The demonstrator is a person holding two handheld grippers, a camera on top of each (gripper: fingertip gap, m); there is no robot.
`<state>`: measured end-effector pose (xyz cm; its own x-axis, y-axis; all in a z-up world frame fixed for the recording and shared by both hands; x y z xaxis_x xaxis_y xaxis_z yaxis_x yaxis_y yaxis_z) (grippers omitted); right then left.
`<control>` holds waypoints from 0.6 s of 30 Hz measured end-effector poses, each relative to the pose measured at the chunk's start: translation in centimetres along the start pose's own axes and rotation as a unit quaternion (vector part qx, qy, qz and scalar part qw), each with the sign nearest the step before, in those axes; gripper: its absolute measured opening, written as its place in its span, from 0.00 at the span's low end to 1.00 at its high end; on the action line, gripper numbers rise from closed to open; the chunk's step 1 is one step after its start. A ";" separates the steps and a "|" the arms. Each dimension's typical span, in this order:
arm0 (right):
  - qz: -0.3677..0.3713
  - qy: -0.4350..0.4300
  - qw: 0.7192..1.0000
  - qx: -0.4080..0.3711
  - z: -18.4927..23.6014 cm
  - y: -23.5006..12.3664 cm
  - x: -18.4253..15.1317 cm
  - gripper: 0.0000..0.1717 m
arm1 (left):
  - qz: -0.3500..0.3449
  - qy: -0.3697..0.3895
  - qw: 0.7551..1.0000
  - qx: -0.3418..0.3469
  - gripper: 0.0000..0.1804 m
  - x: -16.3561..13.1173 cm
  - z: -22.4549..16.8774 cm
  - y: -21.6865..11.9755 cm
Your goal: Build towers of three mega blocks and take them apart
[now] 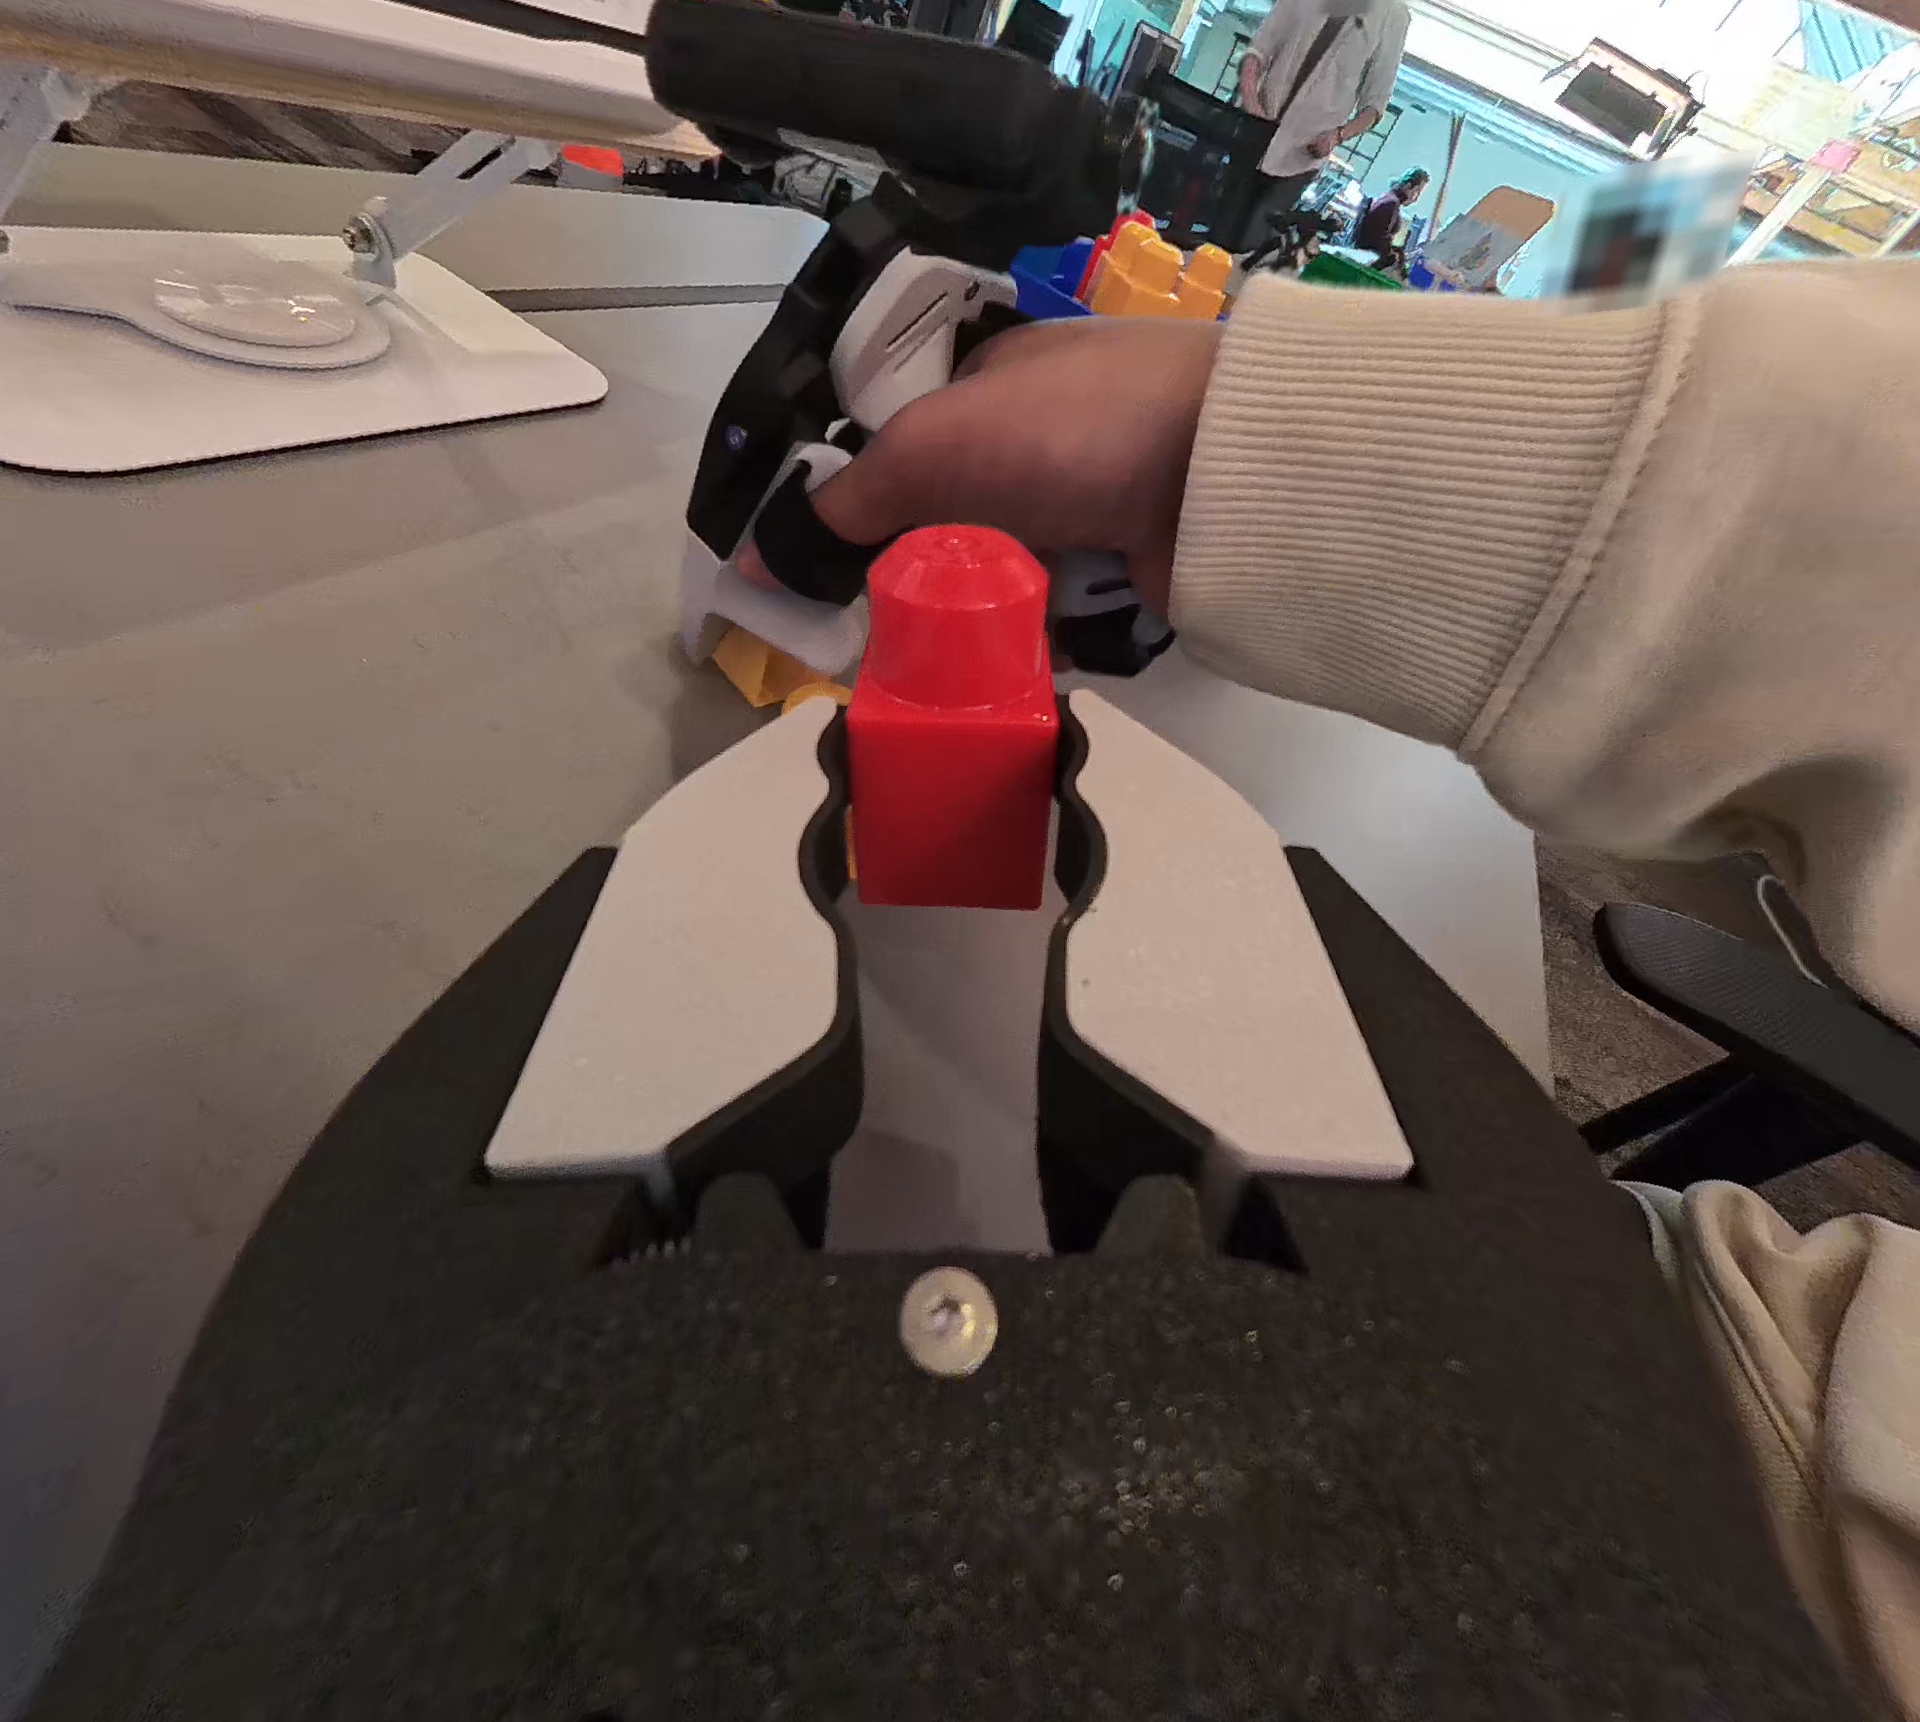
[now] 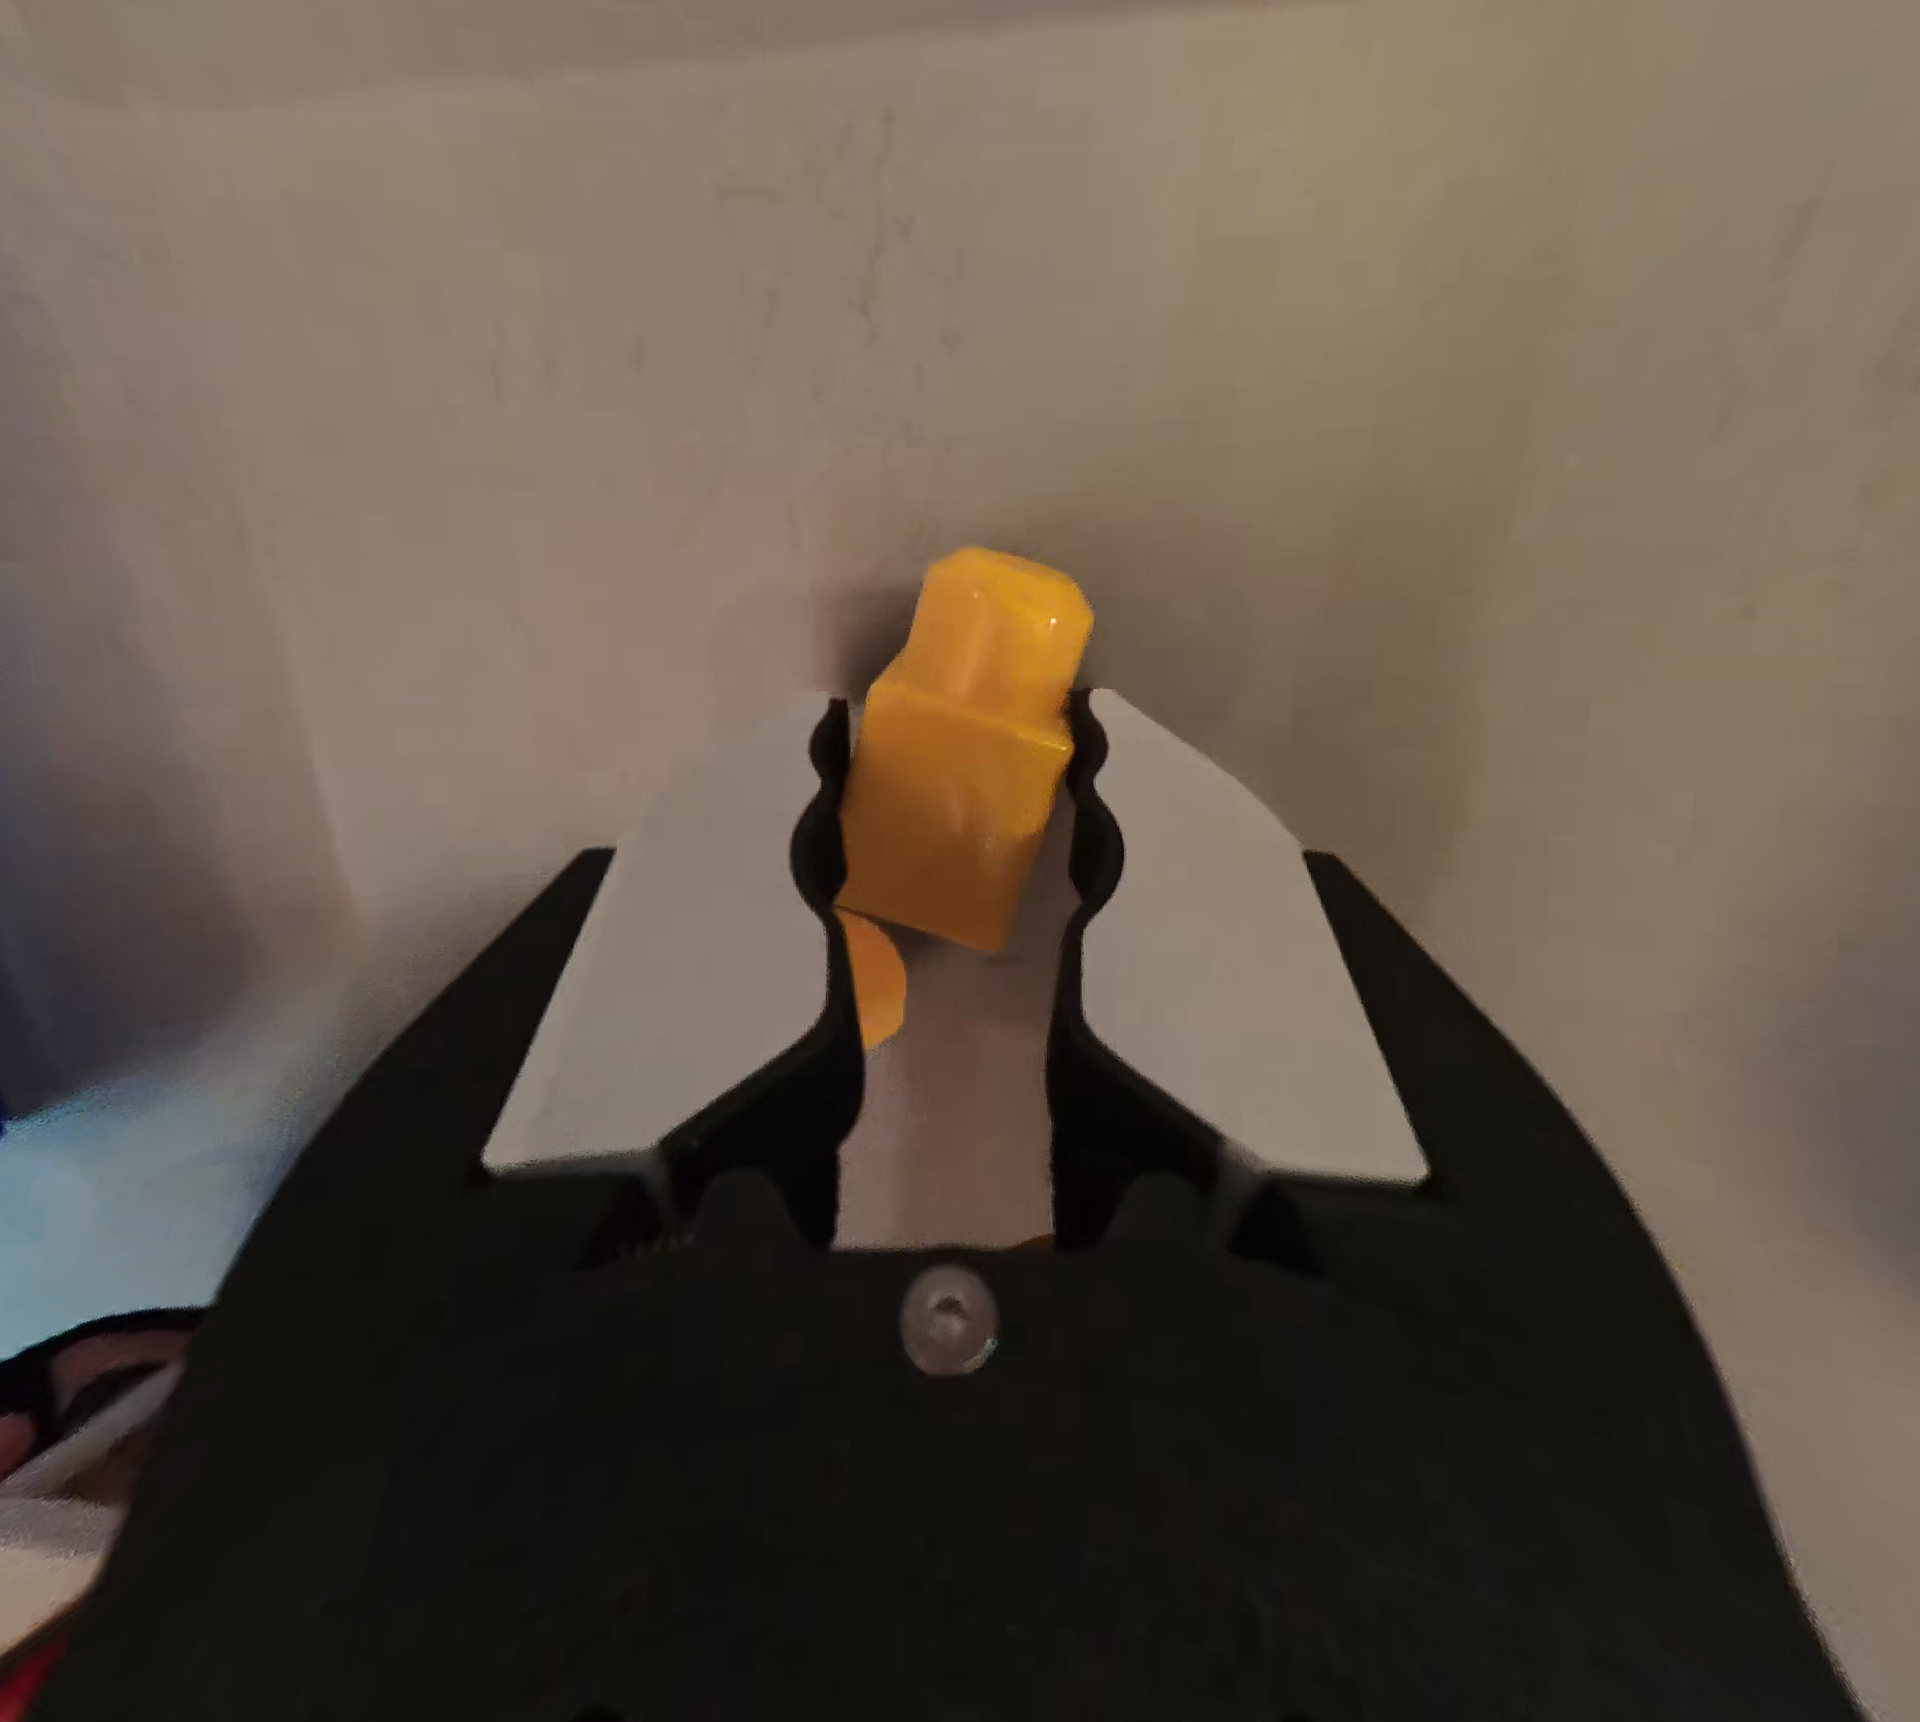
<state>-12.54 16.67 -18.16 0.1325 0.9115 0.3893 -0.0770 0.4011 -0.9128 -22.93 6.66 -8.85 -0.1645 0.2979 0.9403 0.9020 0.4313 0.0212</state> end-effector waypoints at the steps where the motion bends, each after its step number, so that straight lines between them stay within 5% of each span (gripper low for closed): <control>1: -0.004 -0.015 1.000 0.011 0.1 -0.1 0.3 0.24 | 0.004 0.002 1.000 0.002 0.20 -0.1 0.0 0.1; 5: -0.078 -0.125 0.982 0.116 1.6 -1.7 2.4 0.23 | 0.024 0.012 1.000 0.006 0.20 -0.9 -0.1 0.3; 7: -0.129 -0.197 0.952 0.197 2.8 -3.4 2.5 0.23 | 0.031 0.011 0.999 0.004 0.20 -1.2 -0.2 0.4; 14: -0.361 -0.244 0.737 0.516 4.1 -16.0 -2.7 0.23 | 0.021 -0.019 0.998 -0.064 0.20 -0.9 -2.1 0.7; 18: -0.422 -0.213 0.645 0.601 2.4 -20.3 -5.9 0.23 | 0.023 -0.025 0.990 -0.136 0.20 -1.1 -4.5 1.4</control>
<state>-14.13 3.37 -1.59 0.3645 0.1624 0.9169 -0.8990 0.3180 0.3010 -19.73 3.07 -8.34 -0.1343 0.3567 0.9245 0.9819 0.1734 0.0758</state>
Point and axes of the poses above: each gripper's, where its closed fingertips meet, y out along the fingers, x out of its top, z = x × y across the jaws, the point moved 1 cm from there along -y, back along the fingers, and after that the axes turned 11 degrees about -z, right-handed, at the moved point
